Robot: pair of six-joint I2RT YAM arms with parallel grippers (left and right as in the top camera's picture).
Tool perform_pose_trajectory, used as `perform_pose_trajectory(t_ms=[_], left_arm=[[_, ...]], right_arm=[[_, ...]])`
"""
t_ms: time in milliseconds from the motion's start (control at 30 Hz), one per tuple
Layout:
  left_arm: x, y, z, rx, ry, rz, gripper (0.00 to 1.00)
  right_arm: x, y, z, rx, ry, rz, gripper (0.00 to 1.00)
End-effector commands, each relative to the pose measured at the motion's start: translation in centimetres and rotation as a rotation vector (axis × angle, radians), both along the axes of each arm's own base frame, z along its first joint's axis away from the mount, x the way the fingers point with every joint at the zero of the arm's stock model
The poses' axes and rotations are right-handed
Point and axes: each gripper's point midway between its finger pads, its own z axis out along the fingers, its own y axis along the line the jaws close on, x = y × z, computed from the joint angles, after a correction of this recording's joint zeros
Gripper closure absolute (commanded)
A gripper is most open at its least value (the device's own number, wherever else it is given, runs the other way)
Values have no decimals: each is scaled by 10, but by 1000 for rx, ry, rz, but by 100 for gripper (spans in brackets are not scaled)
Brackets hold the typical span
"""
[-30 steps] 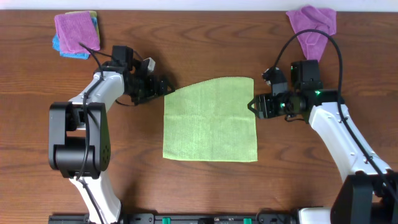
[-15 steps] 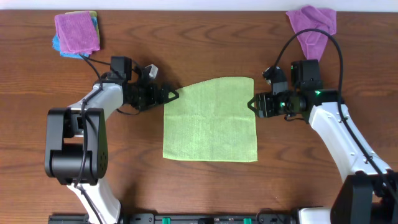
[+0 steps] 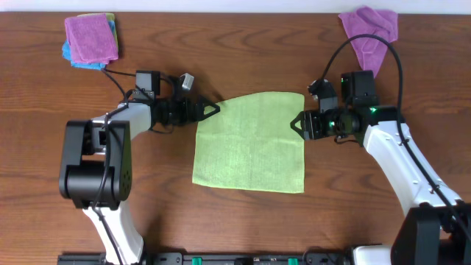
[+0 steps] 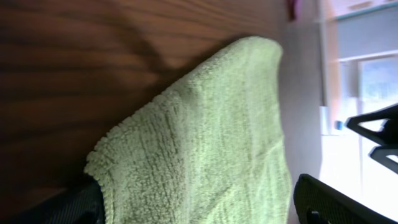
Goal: Fold the cloth
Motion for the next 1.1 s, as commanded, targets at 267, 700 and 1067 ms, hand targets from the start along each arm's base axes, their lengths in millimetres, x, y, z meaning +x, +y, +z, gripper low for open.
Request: perform_pose_trajectory(t_ms=[267,700,1067], left_arm=[[-4,-30,-24,-154,123,21,5],[53,-41,67,-358,-162,36,5],[51,-39,85,-387,-224,-61,4]], right_arm=[[3,6,3,0,-7,7,43],[4,4,2,-10,-8,3,42],[3,5,2,-9,-7,5,43]])
